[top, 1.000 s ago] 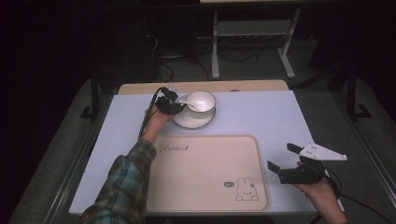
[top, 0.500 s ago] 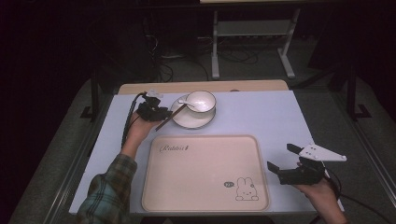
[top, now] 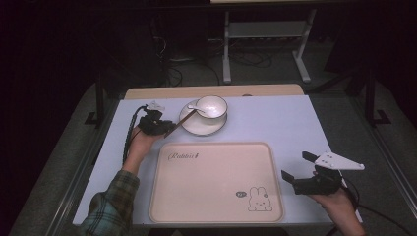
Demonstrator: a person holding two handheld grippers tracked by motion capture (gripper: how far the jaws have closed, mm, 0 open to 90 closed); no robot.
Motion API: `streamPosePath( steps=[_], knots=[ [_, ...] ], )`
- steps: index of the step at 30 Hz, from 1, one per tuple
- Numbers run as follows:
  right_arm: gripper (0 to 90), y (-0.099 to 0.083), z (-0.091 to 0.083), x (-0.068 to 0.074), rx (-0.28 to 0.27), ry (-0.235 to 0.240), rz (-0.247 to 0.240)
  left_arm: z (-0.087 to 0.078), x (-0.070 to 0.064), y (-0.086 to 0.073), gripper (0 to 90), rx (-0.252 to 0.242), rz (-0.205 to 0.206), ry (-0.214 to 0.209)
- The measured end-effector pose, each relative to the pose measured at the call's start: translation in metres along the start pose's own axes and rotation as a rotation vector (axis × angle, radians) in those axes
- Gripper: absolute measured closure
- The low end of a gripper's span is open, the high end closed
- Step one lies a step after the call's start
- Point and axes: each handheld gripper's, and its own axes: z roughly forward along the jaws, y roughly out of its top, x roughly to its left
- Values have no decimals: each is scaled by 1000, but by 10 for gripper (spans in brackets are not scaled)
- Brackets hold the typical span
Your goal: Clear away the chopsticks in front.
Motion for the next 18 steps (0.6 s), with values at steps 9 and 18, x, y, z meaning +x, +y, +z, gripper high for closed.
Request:
streamPosePath(
  steps=[9, 18],
  knots=[
    [0, 0, 0, 1, 3, 2, -3, 1, 2, -2, 757, 2, -12, 6],
    [0, 0, 0, 1, 3, 2, -2, 5, 4, -4, 768, 19, -16, 14]
  ],
)
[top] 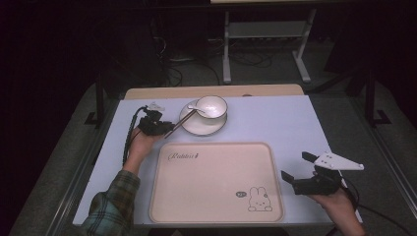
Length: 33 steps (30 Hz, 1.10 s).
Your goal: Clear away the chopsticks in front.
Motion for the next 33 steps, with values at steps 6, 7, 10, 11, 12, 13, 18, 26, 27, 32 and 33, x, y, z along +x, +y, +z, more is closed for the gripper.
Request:
streamPosePath(
  steps=[6, 7, 10, 11, 12, 13, 18, 26, 27, 32, 33],
  knots=[
    [0, 0, 0, 0, 0, 0, 0, 7, 1, -3, 768, 21, 0, 3],
    [0, 0, 0, 0, -1, 0, 1, 8, 1, -3, 774, 25, 0, 3],
    [0, 0, 0, 0, -1, -1, 0, 10, 2, -4, 792, 20, -1, 6],
    [0, 0, 0, 0, -1, -1, 0, 10, 2, -4, 810, 14, -4, 6],
    [0, 0, 0, 0, -1, -1, 0, 10, 2, -4, 830, 12, -7, 5],
    [0, 0, 0, 0, -1, 0, -1, 10, 2, -4, 846, 11, -6, 5],
    [0, 0, 0, 0, -2, 0, 0, 8, 3, -3, 854, 1, -13, 10],
    [0, 0, -1, -1, -6, -1, -3, -6, 6, -3, 857, -6, -32, 9],
    [0, 0, -1, -1, -5, -1, -2, -9, 6, -4, 858, -6, -33, 9],
    [0, 0, -1, -1, -6, -1, -2, -23, 9, -9, 858, -10, -42, 2],
    [0, 0, -1, -1, -6, -2, -2, -26, 9, -10, 858, -10, -44, 2]
  ],
)
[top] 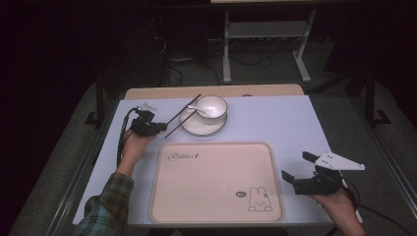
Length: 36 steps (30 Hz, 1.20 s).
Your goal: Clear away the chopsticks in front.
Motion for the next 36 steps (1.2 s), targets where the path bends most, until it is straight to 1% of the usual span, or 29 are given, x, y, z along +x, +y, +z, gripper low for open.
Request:
streamPosePath(
  steps=[3, 4, 5, 8, 12, 16, 17, 18, 20, 25, 28, 30, 32, 34, 36],
  knots=[
    [0, 0, 0, 0, -2, -1, 2, -9, 1, -6, 858, 5, 3, -4],
    [0, 0, 0, 0, -2, -2, 0, -15, 1, -11, 858, 8, -3, -6],
    [0, 0, 0, 0, -2, -2, 0, -15, 1, -11, 858, 8, -3, -6],
    [0, 0, 0, 1, -3, -2, 0, -24, 0, -19, 858, 10, -1, -10],
    [0, 0, 0, 1, -3, -2, -1, -41, 0, -29, 858, 9, -2, -6],
    [0, 0, -1, 1, -3, -3, -1, -56, -2, -39, 858, 14, 9, -3],
    [0, 0, 0, 1, -2, -3, -1, -64, -4, -45, 858, 12, 8, -4],
    [0, 0, 0, 1, -3, -3, -2, -64, -4, -45, 858, 12, 8, -4],
    [0, 1, 0, 1, -3, -3, -2, -71, -6, -50, 858, 16, 16, -5],
    [0, 1, 0, 1, -2, -5, -3, -86, -18, -61, 858, 25, 42, -20],
    [0, 1, 0, 2, -2, -4, -4, -91, -26, -67, 858, 32, 53, -35],
    [0, 1, 0, 1, -1, -5, -3, -93, -35, -71, 858, 38, 66, -56],
    [0, 1, 0, 1, -1, -4, -4, -93, -43, -73, 858, 48, 88, -70],
    [0, 1, 1, 1, 0, -4, -3, -92, -51, -74, 858, 51, 99, -87],
    [0, 1, 1, 1, 0, -4, -3, -89, -60, -75, 858, 60, 120, -101]
  ],
)
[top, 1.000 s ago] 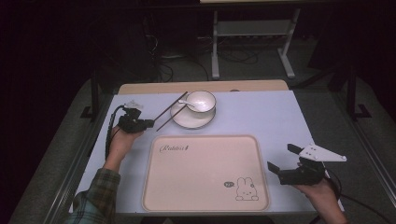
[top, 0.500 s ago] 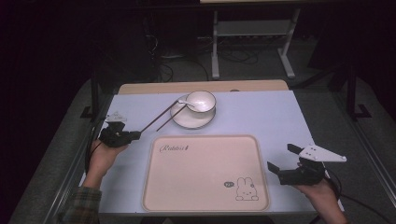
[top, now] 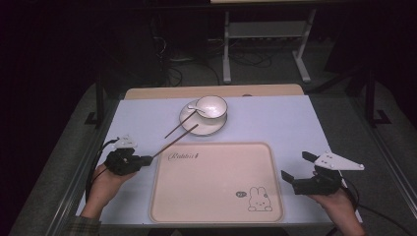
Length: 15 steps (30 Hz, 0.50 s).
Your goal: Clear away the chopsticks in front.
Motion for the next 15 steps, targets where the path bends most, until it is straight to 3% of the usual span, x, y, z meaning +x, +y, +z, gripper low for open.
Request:
streamPosePath(
  steps=[7, 15],
  knots=[
    [0, 0, 0, 0, 0, 0, 2, 15, -27, 7, 858, 21, 59, -70],
    [0, 0, 0, -1, 1, 0, 3, 28, -38, 9, 858, 44, 80, -109]
  ],
)
